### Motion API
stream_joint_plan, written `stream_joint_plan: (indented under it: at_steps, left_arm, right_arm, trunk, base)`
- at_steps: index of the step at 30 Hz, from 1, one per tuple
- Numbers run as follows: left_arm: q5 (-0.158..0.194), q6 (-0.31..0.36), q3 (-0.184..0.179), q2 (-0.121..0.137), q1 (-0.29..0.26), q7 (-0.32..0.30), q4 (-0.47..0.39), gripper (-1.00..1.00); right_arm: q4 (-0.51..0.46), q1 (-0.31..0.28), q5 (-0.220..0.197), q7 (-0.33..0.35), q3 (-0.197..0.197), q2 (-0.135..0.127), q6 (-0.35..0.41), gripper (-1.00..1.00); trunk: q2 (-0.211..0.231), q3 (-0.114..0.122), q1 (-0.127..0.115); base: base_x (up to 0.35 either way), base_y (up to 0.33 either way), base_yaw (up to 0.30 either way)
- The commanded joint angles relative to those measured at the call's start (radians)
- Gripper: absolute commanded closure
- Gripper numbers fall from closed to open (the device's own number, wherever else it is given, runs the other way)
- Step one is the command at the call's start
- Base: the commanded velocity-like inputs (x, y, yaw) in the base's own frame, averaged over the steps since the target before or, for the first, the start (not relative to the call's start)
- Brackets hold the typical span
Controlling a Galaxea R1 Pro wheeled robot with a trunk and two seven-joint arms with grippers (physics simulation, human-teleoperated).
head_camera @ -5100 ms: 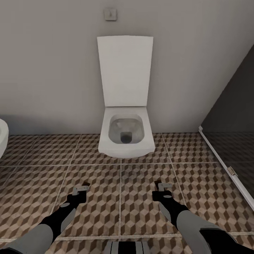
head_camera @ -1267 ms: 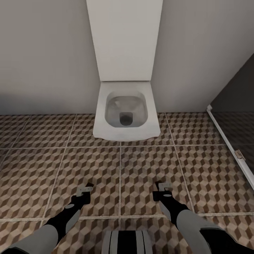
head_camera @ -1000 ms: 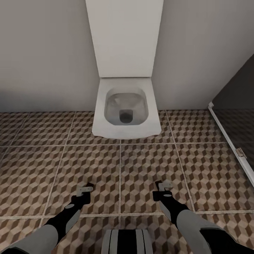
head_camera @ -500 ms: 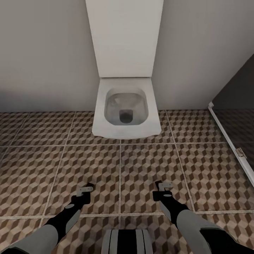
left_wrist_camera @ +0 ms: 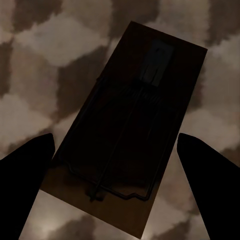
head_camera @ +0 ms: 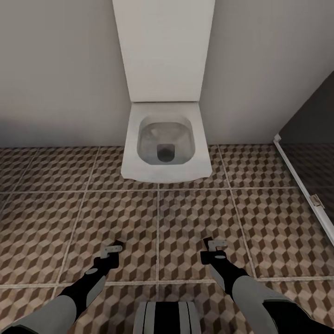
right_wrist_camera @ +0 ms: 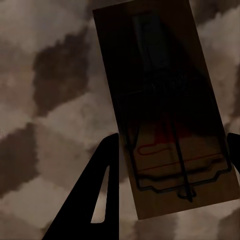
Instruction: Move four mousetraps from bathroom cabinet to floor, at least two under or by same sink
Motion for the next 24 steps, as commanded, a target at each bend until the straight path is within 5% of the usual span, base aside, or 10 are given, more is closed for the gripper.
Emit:
stream_joint_plan:
  at_steps: [1,24]
  left_arm:
    - [0.007,-0.003,-0.009,0.001,0.0,0.006,0.0,1.0]
    - [0.006,-0.003,-0.008,0.001,0.0,0.007,0.001,1.0]
  right_arm:
    - [-0.002,0.0,0.009,-0.002,-0.003,0.001,0.007,1.0]
    - [-0.002,0.0,0.009,-0.003,-0.005,0.001,0.01,1.0]
  trunk:
    - [0.0,-0.001,0.0]
    - [0.0,-0.001,0.0]
  base:
    - [0.0,0.0,0.0]
    - [0.0,0.0,0.0]
